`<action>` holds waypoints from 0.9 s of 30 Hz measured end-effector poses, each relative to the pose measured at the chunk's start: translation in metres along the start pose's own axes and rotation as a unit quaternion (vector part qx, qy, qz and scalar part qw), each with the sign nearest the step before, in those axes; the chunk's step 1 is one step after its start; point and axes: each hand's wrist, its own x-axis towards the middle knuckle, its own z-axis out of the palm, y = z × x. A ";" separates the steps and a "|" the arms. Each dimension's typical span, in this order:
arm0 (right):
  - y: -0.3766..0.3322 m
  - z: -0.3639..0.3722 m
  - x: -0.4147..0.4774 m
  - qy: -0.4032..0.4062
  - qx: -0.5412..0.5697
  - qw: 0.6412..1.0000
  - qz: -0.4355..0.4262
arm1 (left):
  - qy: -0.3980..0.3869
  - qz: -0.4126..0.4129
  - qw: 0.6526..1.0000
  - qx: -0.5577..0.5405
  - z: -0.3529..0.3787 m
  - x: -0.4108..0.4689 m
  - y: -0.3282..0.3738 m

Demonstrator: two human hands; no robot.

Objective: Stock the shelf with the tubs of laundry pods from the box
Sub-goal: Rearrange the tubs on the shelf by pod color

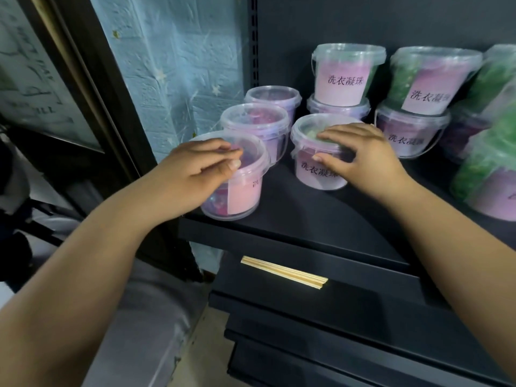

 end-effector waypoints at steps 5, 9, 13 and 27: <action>0.003 0.001 -0.001 0.010 -0.019 1.000 -0.005 | -0.040 -0.003 0.995 0.096 -0.008 0.005 -0.001; 0.003 0.000 -0.002 0.022 -0.028 0.999 -0.008 | -0.062 -0.016 0.996 0.059 -0.015 0.011 0.000; 0.005 0.000 -0.003 0.027 -0.023 0.999 -0.004 | -0.040 -0.014 0.993 0.108 -0.014 0.012 0.005; 0.005 -0.001 -0.005 0.037 -0.010 0.999 -0.007 | -0.075 0.064 0.977 0.187 -0.006 0.006 0.014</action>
